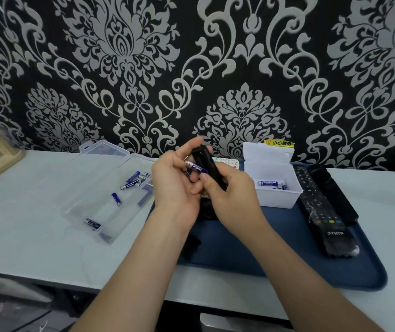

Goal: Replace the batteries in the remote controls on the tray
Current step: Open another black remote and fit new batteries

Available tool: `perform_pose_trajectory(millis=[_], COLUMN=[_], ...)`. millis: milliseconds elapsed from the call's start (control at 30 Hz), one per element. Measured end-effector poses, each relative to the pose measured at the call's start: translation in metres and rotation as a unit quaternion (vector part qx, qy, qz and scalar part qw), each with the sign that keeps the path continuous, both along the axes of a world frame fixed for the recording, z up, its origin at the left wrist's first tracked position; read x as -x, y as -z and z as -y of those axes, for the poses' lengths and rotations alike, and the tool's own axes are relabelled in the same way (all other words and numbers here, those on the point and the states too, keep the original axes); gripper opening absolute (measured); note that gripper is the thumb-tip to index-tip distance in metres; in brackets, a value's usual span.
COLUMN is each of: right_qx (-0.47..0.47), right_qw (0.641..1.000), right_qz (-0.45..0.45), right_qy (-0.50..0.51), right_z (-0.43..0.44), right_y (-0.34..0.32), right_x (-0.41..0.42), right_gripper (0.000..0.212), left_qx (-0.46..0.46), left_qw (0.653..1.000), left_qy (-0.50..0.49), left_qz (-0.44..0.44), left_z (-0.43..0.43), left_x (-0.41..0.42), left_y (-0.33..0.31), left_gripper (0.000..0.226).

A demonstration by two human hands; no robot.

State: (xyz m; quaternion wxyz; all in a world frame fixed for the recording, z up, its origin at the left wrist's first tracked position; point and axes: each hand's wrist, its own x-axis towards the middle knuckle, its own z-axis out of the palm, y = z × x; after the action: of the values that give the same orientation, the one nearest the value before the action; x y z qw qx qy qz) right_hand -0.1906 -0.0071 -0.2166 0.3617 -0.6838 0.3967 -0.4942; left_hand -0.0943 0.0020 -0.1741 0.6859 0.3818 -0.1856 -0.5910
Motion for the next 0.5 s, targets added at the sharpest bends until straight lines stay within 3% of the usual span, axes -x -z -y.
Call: perform_pose_trajectory(millis=[133, 333, 500], right_qx=[-0.040, -0.037, -0.073], right_qw=[0.998, 0.991, 0.992], right_qz=[0.017, -0.080, 0.003], right_qy=[0.044, 0.098, 0.101], right_z=[0.000, 0.000, 0.000], right_y=[-0.002, -0.007, -0.013], right_x=[-0.004, 0.003, 0.016], right_gripper=[0.023, 0.020, 0.020], left_qx=[0.007, 0.003, -0.001], left_qw=[1.000, 0.991, 0.998], left_qy=[0.014, 0.002, -0.051], left_qz=[0.027, 0.136, 0.033], left_z=[0.004, 0.010, 0.021], left_x=[0.005, 0.018, 0.021], left_y=[0.006, 0.014, 0.008], left_gripper=[0.040, 0.026, 0.020])
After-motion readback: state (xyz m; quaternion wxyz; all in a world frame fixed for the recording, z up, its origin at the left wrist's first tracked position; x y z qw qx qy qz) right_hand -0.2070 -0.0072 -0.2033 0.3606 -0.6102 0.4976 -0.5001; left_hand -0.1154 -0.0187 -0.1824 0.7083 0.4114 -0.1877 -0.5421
